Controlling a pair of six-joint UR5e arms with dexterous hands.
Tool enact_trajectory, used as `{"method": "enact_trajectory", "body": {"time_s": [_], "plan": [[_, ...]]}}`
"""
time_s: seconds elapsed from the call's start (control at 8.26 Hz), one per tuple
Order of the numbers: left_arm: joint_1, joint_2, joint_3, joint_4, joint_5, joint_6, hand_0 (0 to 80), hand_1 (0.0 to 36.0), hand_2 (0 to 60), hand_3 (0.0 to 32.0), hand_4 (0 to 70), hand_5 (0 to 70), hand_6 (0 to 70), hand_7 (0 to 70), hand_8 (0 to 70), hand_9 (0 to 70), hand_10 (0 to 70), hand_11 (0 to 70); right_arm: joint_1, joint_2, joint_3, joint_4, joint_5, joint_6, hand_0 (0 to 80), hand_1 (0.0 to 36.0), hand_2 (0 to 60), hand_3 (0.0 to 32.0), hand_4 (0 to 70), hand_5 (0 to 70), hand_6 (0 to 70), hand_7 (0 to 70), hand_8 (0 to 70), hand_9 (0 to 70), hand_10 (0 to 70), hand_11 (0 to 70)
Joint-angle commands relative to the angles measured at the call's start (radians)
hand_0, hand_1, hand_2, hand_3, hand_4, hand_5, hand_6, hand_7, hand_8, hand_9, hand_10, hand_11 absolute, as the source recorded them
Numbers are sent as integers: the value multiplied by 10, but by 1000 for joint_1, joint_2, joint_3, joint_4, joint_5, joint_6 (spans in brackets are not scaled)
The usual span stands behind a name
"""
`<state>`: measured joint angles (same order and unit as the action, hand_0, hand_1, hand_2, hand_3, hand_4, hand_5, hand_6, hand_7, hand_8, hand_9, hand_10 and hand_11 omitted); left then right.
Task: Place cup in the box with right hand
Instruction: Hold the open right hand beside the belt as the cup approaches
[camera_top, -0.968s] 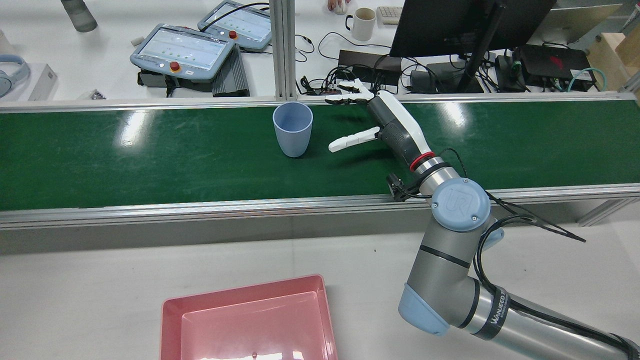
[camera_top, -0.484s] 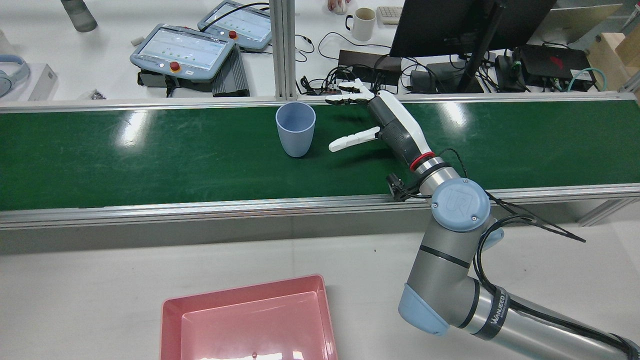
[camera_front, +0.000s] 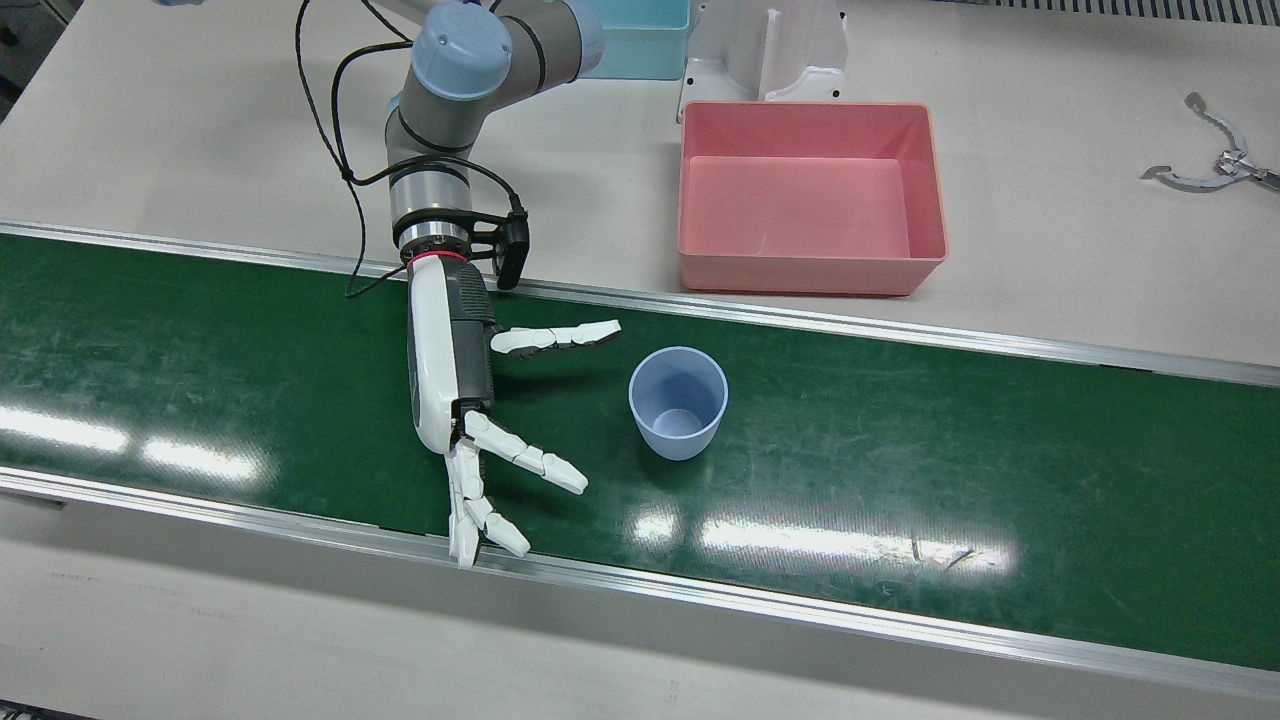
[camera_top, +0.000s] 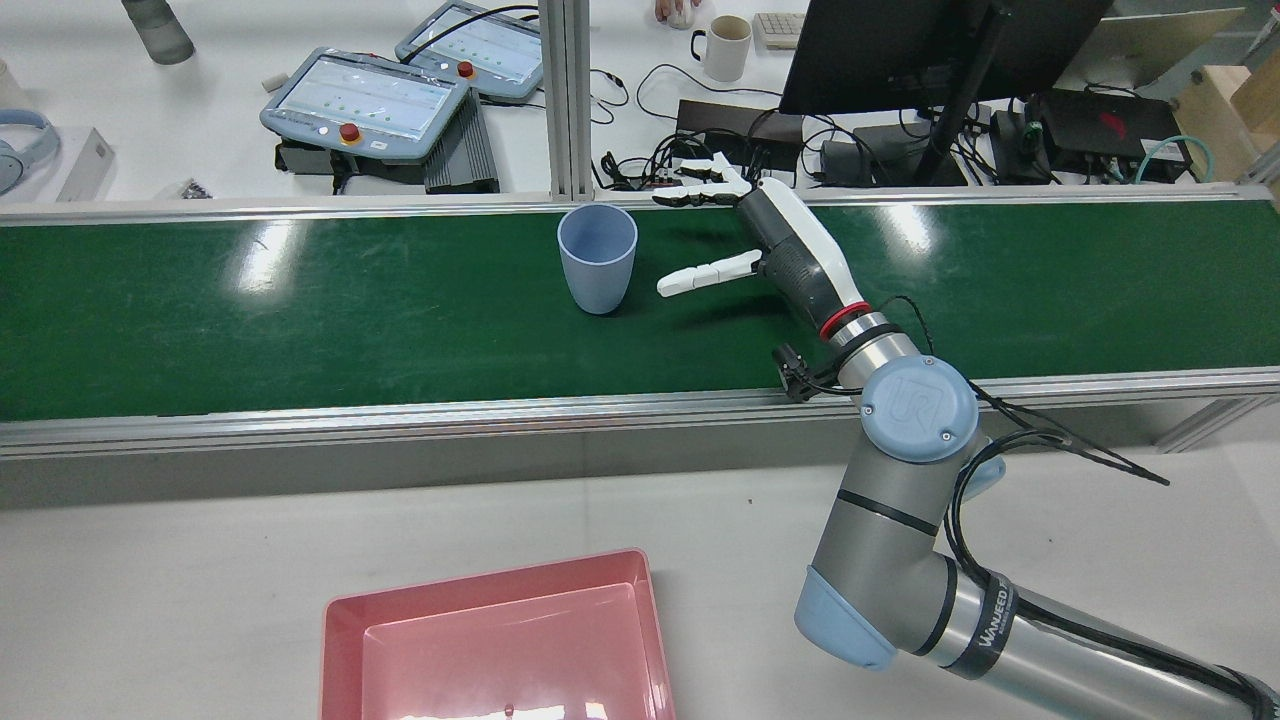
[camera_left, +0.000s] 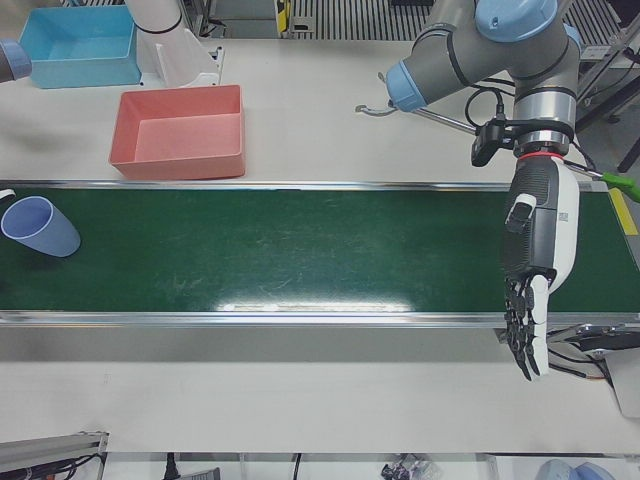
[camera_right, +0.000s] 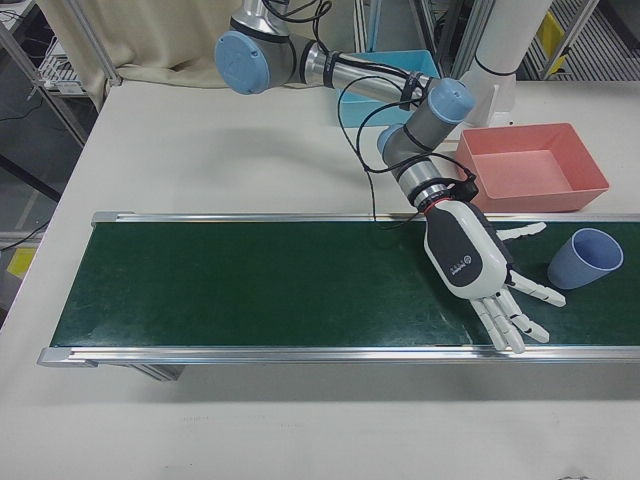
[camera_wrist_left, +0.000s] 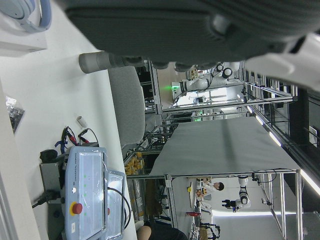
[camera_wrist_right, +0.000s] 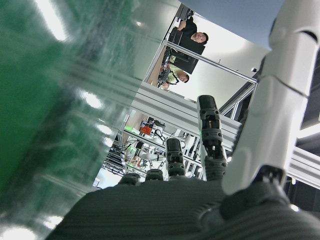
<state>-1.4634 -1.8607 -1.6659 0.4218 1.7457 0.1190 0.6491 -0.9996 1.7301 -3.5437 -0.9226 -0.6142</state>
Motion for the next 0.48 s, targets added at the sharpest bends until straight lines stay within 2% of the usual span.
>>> {"method": "enact_trajectory", "body": {"time_s": [0.0, 0.36], "plan": [[-2, 0, 0, 0, 0, 1, 0, 0, 0, 0, 0, 0, 0, 0, 0, 0, 0, 0, 0, 2, -1, 0, 1, 1, 524, 140, 18, 0, 245, 45, 53, 247, 0, 35, 2, 21], [-2, 0, 0, 0, 0, 1, 0, 0, 0, 0, 0, 0, 0, 0, 0, 0, 0, 0, 0, 1, -4, 0, 1, -1, 523, 142, 28, 0, 246, 45, 53, 246, 0, 35, 3, 22]]}}
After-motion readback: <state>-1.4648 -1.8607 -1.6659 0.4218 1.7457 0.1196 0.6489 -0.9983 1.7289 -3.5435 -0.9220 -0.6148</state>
